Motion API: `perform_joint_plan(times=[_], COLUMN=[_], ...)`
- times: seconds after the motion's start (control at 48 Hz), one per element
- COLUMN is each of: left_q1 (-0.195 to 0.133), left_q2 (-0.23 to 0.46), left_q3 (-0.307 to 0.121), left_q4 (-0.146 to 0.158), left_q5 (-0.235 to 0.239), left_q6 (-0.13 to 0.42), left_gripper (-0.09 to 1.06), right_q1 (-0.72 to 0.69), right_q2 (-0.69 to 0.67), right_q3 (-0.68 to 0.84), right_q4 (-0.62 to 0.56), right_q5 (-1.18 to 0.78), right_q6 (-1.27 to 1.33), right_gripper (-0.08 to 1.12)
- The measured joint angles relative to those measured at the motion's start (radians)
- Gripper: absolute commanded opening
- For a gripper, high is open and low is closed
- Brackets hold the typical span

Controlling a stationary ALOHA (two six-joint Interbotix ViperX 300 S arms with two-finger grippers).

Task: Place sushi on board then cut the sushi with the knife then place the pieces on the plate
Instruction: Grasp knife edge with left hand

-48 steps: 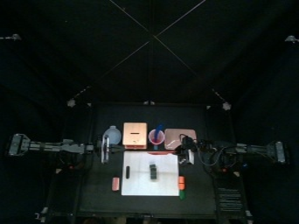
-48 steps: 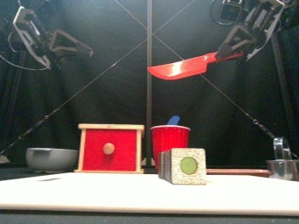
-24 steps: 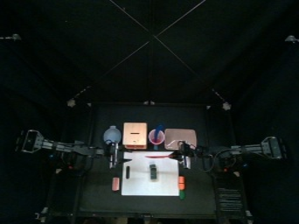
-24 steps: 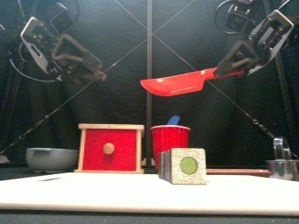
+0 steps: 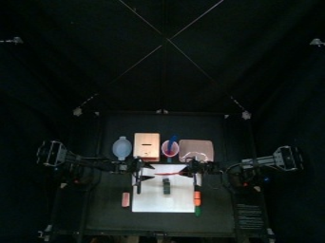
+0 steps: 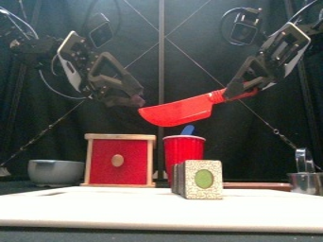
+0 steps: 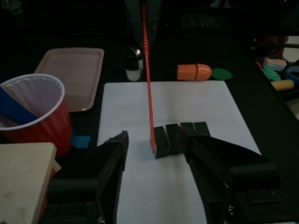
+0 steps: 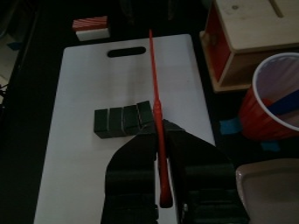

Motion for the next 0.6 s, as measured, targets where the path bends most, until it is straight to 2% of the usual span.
perform_joint_plan(times=[0.083,0.312,0.438,0.604], left_q1=[0.0,-0.003,-0.006,-0.008], left_q2=[0.035,0.103,0.107,0.107], left_q3=[-0.026,-0.086,-0.094,-0.097], left_q4=[0.0,-0.002,-0.002,-0.003], left_q5=[0.025,0.13,0.149,0.149], left_q6=[0.0,0.0,-0.002,-0.002], left_gripper=[0.83,0.83,0.82,0.8], right_q1=[0.005,0.008,0.011,0.025], right_q2=[0.025,0.054,0.055,0.06], right_q3=[-0.011,-0.026,-0.026,-0.026], right_q4=[0.002,0.003,0.014,0.026], right_q5=[-0.003,-0.005,-0.005,-0.006], right_q6=[0.002,0.002,0.002,0.0], right_gripper=[0.34,0.34,0.34,0.34])
